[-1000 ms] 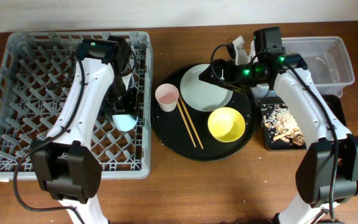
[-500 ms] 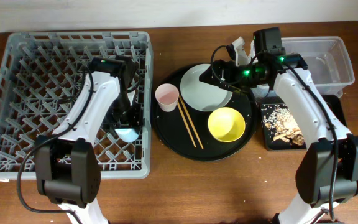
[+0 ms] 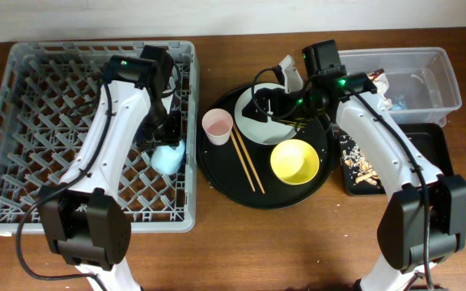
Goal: Sort waste into correct bins and load items into the dishwasher rack
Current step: 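Place the blue cup upside down in the dish rack with left gripper, then grasp the pink cup with the right gripper and lift it, then hand the pink cup from right gripper to left gripper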
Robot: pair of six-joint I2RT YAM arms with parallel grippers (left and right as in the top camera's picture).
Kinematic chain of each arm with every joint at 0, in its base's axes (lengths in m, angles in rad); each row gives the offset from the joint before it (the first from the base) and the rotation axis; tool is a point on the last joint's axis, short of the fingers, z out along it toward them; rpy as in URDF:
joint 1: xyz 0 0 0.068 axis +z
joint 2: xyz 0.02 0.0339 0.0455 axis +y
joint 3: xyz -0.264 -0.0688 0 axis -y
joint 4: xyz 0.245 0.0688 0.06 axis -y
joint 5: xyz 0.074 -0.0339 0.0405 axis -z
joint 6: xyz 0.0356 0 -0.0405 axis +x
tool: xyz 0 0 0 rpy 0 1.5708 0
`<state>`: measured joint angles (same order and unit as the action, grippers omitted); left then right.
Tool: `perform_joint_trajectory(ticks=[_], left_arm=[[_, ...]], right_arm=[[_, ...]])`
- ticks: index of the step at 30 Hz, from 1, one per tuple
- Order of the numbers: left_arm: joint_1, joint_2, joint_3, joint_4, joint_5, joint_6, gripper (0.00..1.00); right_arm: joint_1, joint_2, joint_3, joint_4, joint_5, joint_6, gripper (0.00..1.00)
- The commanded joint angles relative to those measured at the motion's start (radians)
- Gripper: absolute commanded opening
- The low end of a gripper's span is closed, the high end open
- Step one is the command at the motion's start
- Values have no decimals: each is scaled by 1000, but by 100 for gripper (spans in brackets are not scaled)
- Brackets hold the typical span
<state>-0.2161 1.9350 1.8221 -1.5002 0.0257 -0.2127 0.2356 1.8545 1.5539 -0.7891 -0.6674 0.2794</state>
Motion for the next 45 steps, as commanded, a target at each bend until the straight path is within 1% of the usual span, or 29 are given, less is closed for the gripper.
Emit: perform_joint_trajectory(ticks=[1,5,7,8,10,12,13,14,15,17,20,21,22,24,25,26,28,30,31,32,33,34,35,37,38,41,43,45], left_arm=[[3,-15,19,-37,-4,-2,41],[3,-15,19,-36,-4,-2,42],[3,-15,23,-10,-3,-3,58],[3,-15,37,3,3,-3,63],[33,-15,121,59,112,-2,69],[77,-15,174,125,238,-2,72],[100,-15,178,162,300,-2,73],[118,-15,178,188,348,-2,72],[145,-15,178,223,398,-2,73],[179,-15,178,250,405,-2,73],[201,-15,178,252,404,3,72],[201,-15,177,256,404,3,73],[201,-15,177,259,404,3,72],[201,-15,177,261,404,3,72],[201,-15,177,261,404,2,72],[201,-15,177,261,405,2,72],[201,-15,177,262,418,2,73],[202,-15,177,272,520,5,78],[204,-15,177,282,585,20,83],[212,-15,177,297,711,71,87],[220,-15,177,309,838,122,95],[227,-15,177,318,983,191,99],[235,-15,177,319,1128,259,99],[239,-15,177,318,1255,324,99],[239,-15,177,318,1313,357,99],[239,-15,177,319,1447,411,99],[239,-15,177,320,1469,417,99],[239,-15,177,322,1472,418,99]], right_arm=[[-1,0,0,4,30,-14,99],[2,0,0,16,30,-13,99],[27,0,0,35,99,26,99],[53,0,0,46,163,54,100],[130,6,0,82,292,118,86],[190,26,0,116,401,183,79],[212,40,0,132,439,211,73],[228,58,0,142,460,231,69],[247,90,0,154,476,256,62],[257,135,0,169,486,275,54],[257,185,0,197,499,283,46],[257,204,0,210,496,284,40],[257,211,0,211,496,284,37],[256,211,0,210,496,284,21],[255,211,2,210,491,284,16],[247,206,13,198,463,283,4],[218,172,45,149,415,283,4],[166,98,56,119,329,273,4],[136,61,56,121,256,243,4],[97,21,56,120,164,222,4],[51,-13,56,130,65,201,4],[7,-34,56,170,-76,172,4],[-30,-39,56,243,-235,170,4],[-61,-34,56,396,-441,185,4],[-61,-34,56,497,-513,222,4],[-31,-34,56,652,-538,305,4],[-4,-34,56,700,-561,339,4],[30,-34,56,717,-568,341,4]])
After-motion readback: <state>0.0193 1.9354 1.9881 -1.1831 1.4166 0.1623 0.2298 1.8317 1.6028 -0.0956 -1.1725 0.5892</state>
